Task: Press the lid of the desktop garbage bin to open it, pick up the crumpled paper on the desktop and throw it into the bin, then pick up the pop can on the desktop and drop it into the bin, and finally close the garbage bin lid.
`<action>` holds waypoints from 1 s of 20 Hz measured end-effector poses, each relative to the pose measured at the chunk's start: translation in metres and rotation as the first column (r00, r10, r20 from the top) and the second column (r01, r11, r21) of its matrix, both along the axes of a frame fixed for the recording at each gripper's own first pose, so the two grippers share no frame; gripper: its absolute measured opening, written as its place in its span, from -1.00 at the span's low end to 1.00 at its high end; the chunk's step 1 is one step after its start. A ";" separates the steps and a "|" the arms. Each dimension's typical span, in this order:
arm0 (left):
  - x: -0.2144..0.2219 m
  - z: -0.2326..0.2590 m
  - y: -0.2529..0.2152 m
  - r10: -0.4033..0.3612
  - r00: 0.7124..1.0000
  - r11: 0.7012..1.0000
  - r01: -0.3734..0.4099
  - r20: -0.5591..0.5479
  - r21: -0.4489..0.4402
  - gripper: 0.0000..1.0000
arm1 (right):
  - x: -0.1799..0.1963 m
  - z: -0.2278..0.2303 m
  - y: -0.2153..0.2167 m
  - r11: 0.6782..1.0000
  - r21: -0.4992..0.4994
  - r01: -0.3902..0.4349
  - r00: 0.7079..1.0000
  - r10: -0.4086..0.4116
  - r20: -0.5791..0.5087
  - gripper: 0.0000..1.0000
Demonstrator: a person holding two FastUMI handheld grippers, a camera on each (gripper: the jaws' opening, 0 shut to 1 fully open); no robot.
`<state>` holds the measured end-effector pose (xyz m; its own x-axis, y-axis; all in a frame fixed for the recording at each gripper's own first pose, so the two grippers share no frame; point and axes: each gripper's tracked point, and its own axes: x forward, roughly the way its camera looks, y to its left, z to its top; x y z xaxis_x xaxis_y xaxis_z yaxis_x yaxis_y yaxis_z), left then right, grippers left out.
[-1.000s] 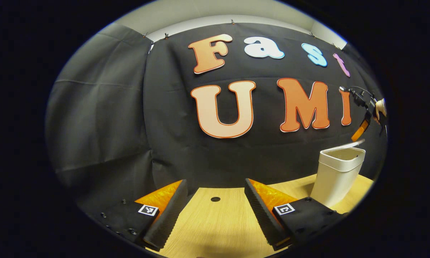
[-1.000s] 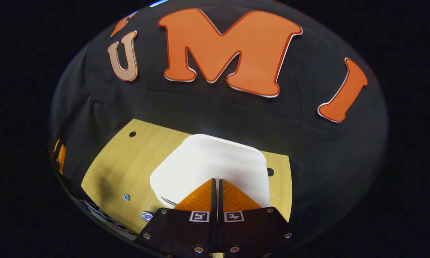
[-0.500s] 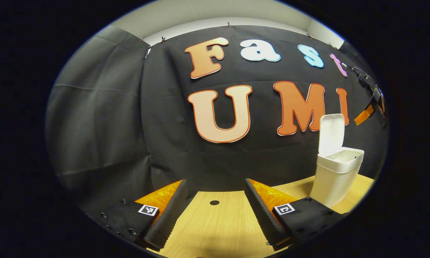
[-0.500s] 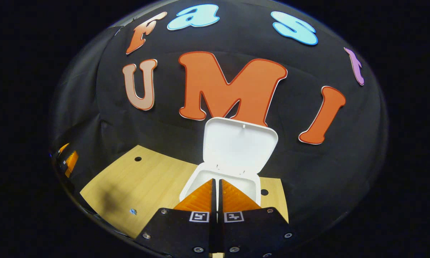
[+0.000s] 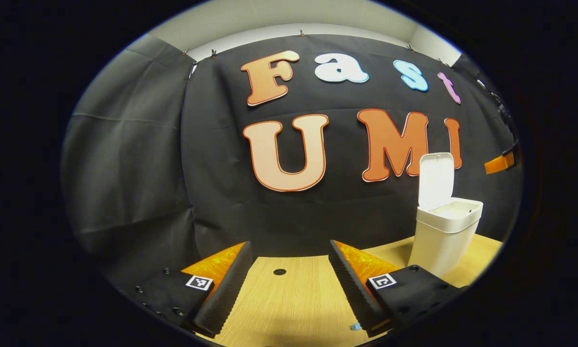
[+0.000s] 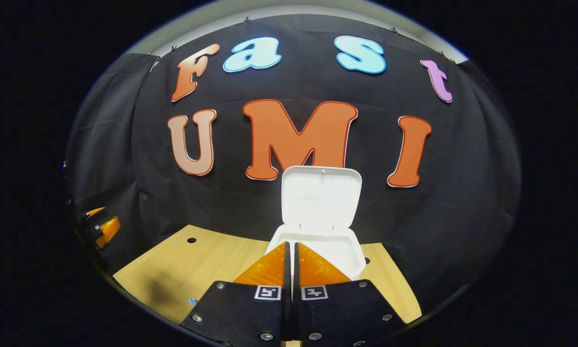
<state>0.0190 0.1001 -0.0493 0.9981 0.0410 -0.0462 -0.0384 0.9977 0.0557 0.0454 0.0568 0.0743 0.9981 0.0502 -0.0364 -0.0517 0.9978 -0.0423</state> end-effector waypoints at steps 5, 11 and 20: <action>-0.001 -0.004 -0.009 -0.012 1.000 1.000 0.012 -0.006 -0.006 1.00 | -0.014 -0.042 -0.009 0.997 -0.042 0.069 0.997 -0.070 -0.015 -0.84; -0.005 -0.021 -0.019 -0.021 0.999 1.000 0.021 -0.035 -0.007 1.00 | -0.025 -0.074 0.008 0.999 -0.007 0.050 0.997 -0.051 -0.053 0.58; -0.011 -0.074 -0.057 -0.088 0.991 0.996 0.086 -0.105 -0.021 1.00 | -0.038 -0.086 0.002 0.996 -0.031 0.081 0.994 -0.083 -0.072 0.95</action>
<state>0.0077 0.0428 -0.1230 0.9874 -0.0472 -0.1512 0.0535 0.9978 0.0380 0.0076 0.0589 -0.0122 0.9934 -0.0334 -0.1102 0.0258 0.9973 -0.0693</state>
